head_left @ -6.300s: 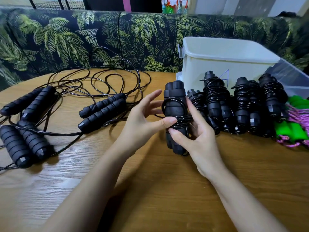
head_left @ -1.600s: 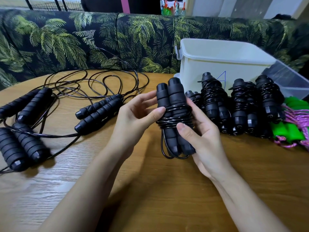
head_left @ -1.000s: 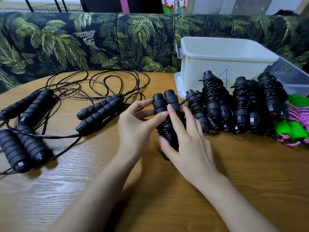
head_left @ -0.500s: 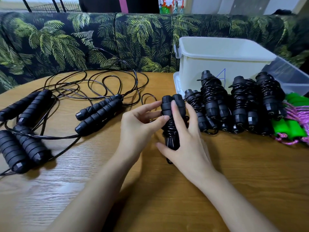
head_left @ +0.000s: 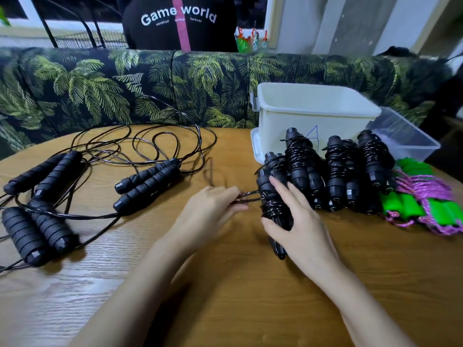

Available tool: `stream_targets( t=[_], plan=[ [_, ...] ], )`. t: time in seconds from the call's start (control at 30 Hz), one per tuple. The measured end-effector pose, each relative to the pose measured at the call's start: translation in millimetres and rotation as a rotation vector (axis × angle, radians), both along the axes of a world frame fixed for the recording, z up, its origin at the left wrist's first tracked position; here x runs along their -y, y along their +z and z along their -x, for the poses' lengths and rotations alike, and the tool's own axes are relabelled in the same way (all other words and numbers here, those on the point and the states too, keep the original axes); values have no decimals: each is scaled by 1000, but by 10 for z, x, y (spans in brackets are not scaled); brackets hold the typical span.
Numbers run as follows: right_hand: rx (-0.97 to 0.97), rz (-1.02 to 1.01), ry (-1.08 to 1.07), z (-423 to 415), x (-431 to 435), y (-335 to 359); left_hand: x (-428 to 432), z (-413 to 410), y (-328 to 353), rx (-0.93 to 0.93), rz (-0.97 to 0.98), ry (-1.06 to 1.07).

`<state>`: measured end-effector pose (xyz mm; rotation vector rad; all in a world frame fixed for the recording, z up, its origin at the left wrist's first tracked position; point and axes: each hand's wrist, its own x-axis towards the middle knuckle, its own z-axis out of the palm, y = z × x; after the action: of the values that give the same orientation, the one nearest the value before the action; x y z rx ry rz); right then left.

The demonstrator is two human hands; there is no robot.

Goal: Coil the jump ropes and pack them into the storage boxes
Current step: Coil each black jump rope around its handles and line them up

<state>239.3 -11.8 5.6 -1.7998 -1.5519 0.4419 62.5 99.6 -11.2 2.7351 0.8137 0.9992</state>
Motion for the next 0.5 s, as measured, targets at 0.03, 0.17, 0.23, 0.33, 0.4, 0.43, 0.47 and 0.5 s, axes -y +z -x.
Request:
stream_targets(
  t=[0.03,0.17,0.23,0.33,0.4,0.43,0.47,0.5],
  plan=[
    [2,5,-7,-10,50,-4,31,10,55,-58,-171,42],
    [120,-7,-30,-17,213,8,130,133,219,-296,-515,52],
    [219,11,-22,11,282,26,140,250,312,-321,-586,74],
    [288,0,11,76,339,63,101,468,463,-386,-626,152],
    [281,1,14,117,332,66,48,568,459,-481,-573,220],
    [269,25,21,144,322,53,28,599,399,-530,-525,229],
    [251,58,32,173,312,33,29,617,320,-567,-462,234],
    [229,85,39,203,303,13,34,631,222,-580,-396,239]
  ],
)
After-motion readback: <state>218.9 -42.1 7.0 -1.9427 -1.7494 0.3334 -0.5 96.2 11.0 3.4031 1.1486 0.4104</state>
